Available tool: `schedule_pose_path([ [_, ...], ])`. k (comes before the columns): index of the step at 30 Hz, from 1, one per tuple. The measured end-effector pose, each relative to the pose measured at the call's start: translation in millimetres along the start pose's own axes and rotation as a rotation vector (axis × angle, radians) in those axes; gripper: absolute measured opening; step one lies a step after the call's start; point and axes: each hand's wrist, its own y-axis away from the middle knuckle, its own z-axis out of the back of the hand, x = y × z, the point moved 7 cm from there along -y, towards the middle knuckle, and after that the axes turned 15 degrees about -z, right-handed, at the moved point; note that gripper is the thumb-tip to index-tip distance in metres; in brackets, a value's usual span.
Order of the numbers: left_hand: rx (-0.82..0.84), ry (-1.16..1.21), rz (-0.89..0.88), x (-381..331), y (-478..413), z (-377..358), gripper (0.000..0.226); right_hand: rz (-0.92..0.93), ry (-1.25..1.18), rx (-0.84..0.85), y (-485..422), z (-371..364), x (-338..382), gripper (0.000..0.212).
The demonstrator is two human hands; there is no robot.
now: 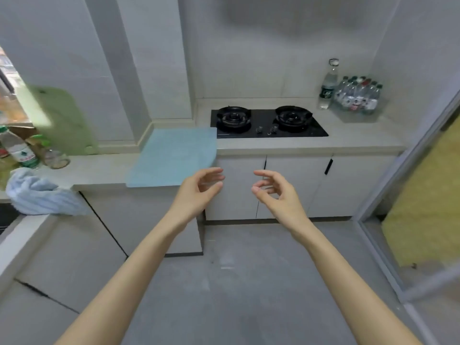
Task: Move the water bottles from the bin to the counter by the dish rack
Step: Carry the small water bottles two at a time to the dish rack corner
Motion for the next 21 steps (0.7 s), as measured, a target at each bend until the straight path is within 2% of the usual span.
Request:
schedule_pose_path([
  [6, 0.112, 0.033, -0.046, 8.6, -79.4, -67.4, 0.030, -0.039, 0.029, -0.100, -48.6, 66.0, -12.2, 0.031],
  [21, 0.314, 0.180, -0.122, 26.9, -346.6, -242.6, 0.032, -0.057, 0.059, -0.347, -249.7, 262.3, -8.3, 0.034],
])
